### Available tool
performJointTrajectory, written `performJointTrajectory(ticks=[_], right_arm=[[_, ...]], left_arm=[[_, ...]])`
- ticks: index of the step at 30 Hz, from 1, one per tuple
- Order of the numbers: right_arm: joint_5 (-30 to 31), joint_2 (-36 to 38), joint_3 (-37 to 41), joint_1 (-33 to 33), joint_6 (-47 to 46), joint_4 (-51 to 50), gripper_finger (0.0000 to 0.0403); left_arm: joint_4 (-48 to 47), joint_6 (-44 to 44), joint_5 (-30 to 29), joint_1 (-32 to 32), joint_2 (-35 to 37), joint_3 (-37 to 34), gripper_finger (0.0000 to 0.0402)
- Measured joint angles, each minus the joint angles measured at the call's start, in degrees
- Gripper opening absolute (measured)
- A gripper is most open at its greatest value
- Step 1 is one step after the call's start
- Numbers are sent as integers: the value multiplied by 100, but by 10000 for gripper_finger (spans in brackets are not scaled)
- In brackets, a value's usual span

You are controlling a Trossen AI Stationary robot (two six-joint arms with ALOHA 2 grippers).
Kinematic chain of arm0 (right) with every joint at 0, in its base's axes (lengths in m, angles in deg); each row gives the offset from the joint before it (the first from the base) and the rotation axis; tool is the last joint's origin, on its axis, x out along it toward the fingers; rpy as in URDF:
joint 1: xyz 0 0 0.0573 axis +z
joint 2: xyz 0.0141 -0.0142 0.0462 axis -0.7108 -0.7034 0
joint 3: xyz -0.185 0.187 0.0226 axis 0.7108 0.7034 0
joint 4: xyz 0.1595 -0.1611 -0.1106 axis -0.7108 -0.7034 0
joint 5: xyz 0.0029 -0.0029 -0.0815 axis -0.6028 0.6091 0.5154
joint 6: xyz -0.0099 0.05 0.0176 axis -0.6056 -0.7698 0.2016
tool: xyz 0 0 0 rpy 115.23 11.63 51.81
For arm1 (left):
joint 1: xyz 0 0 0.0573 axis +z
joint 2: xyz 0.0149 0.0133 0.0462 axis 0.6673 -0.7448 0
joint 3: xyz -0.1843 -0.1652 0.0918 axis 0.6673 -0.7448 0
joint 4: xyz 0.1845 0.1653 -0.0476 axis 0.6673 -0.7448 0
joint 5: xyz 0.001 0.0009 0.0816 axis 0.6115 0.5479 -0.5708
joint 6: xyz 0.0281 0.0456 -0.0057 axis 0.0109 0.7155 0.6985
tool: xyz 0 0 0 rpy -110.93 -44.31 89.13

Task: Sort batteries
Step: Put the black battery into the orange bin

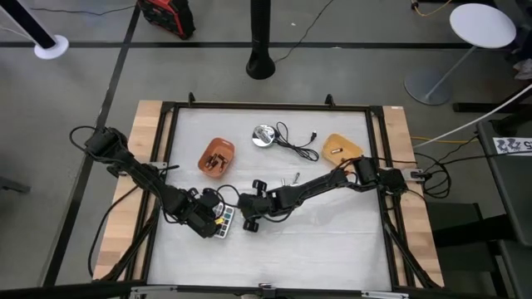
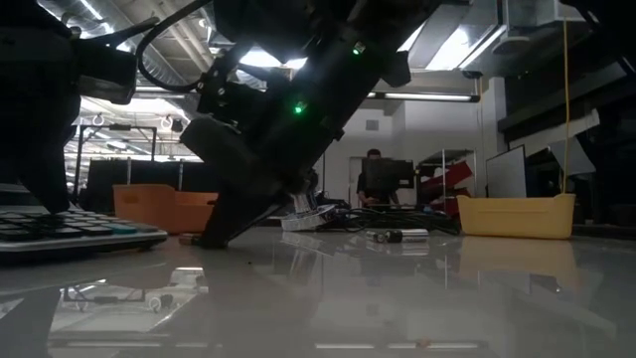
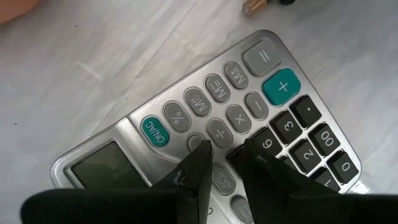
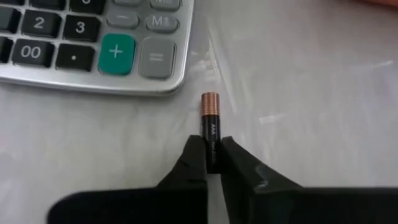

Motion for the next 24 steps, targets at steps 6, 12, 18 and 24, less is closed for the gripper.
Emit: performJointTrajectory(ticks=[6,12,18,24], right_arm=[[9,-11,4,-36,157,135,24],[-113,-11,-3,-138,300,174,18],[-221,-35,-248,-310,648,116,15],[-193,-33,-537,-556,968,149,17]], left_arm=[[-2,-2,0,0,0,0,76],[-2,-2,-2,0,0,0,76],[4,-22,-44,0,0,0,76],[5,-22,-52,0,0,0,76]])
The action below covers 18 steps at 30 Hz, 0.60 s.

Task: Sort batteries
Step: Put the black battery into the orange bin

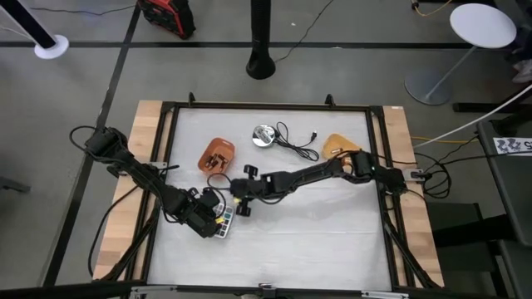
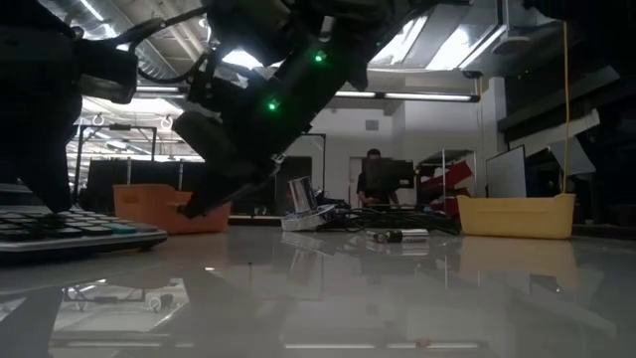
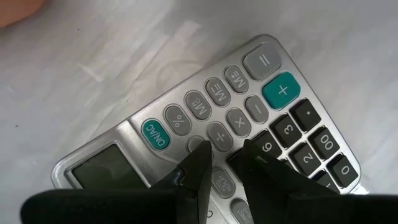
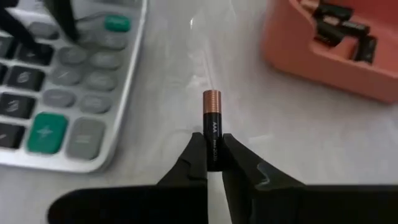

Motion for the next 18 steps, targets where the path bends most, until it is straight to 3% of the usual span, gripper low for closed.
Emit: performJointTrajectory(ticks=[12,18], right_arm=[[-32,11,-519,-651,180,60,18],[-41,15,-560,-1012,178,558,24]], left_arm=[[-4,20,2,0,0,0,76],[-1,10,4,0,0,0,76]])
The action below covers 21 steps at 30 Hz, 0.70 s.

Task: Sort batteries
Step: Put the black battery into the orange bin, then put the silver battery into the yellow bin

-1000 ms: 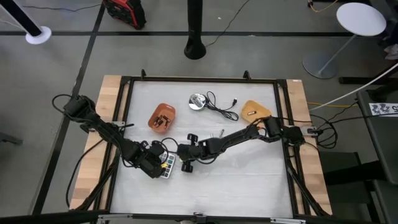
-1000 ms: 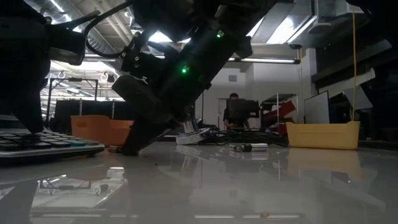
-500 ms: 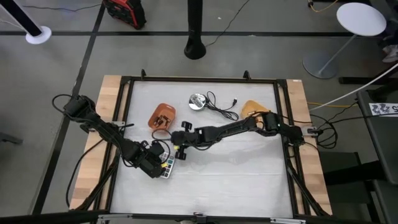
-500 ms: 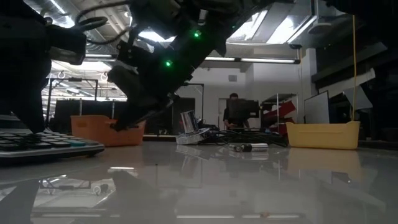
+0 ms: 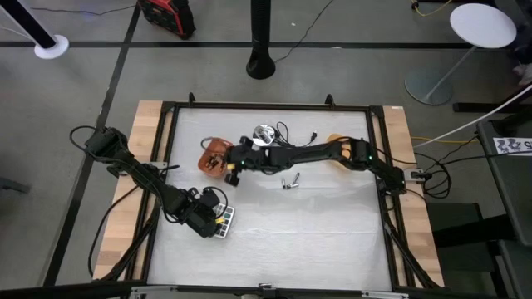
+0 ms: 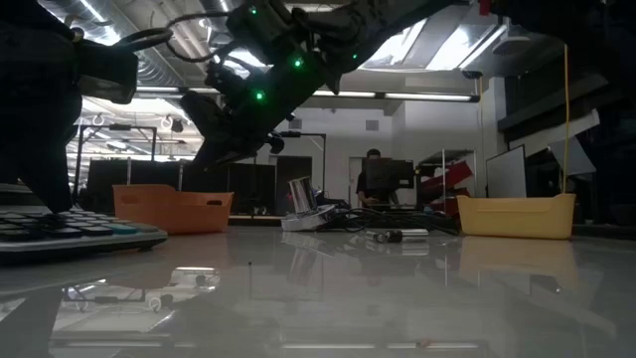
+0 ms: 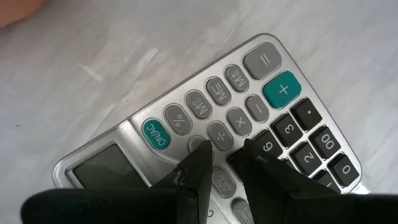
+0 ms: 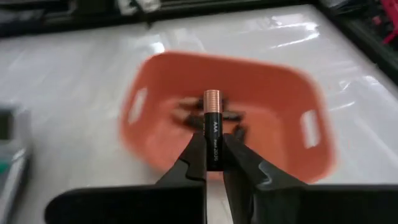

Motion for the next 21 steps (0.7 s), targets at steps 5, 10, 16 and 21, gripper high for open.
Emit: performJointTrajectory(ticks=[5,10,16,21], right_arm=[[-253,7,0,-237,-4,78,44],[-626,7,0,-362,-2,128,80],[-697,7,0,-353,-1,309,131],[-700,8,0,-353,7,332,151]], left_arm=[[62,-12,0,0,0,0,76],[115,-14,0,0,0,0,76],[137,-41,2,0,0,0,76],[216,-230,3,0,0,0,76]])
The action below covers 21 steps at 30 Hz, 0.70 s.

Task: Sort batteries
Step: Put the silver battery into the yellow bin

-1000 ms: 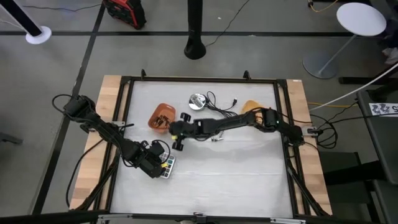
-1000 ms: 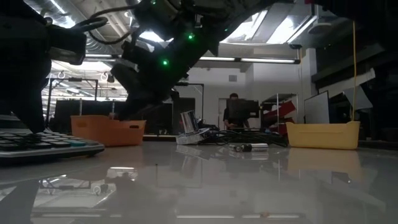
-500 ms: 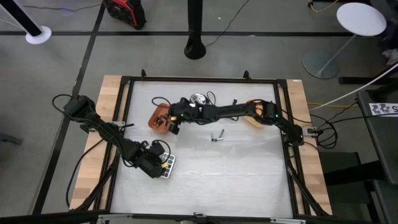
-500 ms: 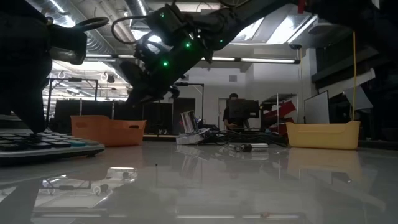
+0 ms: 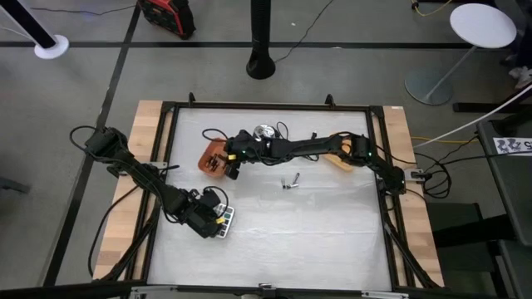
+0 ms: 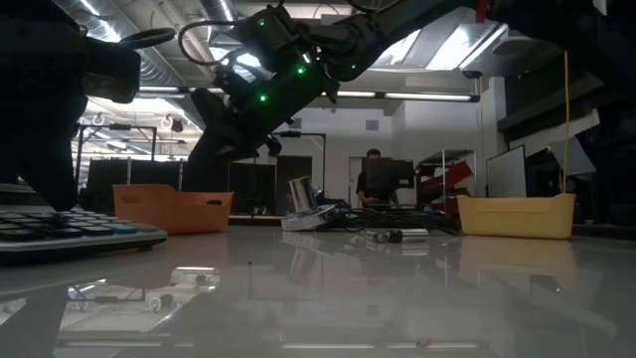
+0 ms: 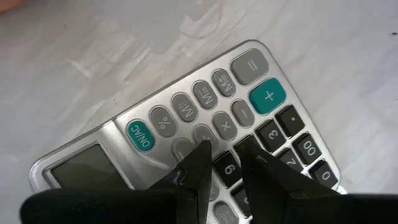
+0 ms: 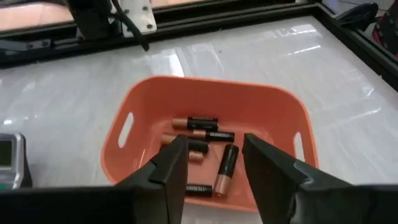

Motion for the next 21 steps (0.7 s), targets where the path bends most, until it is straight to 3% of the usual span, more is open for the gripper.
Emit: performJointTrajectory(ticks=[11,21], right_arm=[[29,830,-4,-31,1187,-2606,150],[53,1607,24,219,1427,-5253,150]], left_arm=[[237,547,-262,123,-2,225,76],[965,1981,-1533,662,-2,407,76]])
